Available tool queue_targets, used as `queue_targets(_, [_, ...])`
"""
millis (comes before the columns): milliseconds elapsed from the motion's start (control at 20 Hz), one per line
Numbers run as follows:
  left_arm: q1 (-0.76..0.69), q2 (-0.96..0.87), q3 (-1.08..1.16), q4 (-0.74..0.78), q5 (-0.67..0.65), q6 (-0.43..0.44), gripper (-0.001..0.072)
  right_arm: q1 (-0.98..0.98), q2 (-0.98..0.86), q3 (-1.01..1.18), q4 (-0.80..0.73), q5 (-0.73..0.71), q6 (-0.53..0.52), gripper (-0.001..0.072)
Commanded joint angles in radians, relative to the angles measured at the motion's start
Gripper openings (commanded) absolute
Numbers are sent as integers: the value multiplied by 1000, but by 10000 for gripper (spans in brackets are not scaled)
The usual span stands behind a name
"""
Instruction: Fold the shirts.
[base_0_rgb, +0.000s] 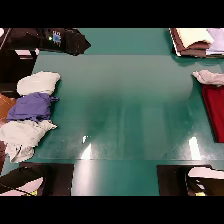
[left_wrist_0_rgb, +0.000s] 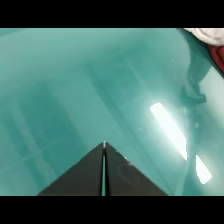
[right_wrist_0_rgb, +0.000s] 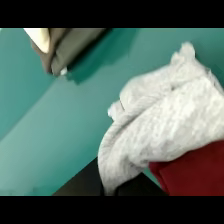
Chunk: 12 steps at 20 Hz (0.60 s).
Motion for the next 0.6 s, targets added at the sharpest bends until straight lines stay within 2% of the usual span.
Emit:
queue_targets(0, [-3,-7,-2,-8,-1,-1,21,-9,-4,132,13,24,1,13])
queue_targets(100, [-3,-7,-2,-8,-2,0,21,-16,22,185,-33,64,2,13])
queue_targets(250, [-3,-7,-2,-8,0,2,22,-21,77,206,-186,143,4,13])
queue_targets(550, [-3,-7,-2,-8,-24,3,21,-154,201,-6,-198,242,19,13])
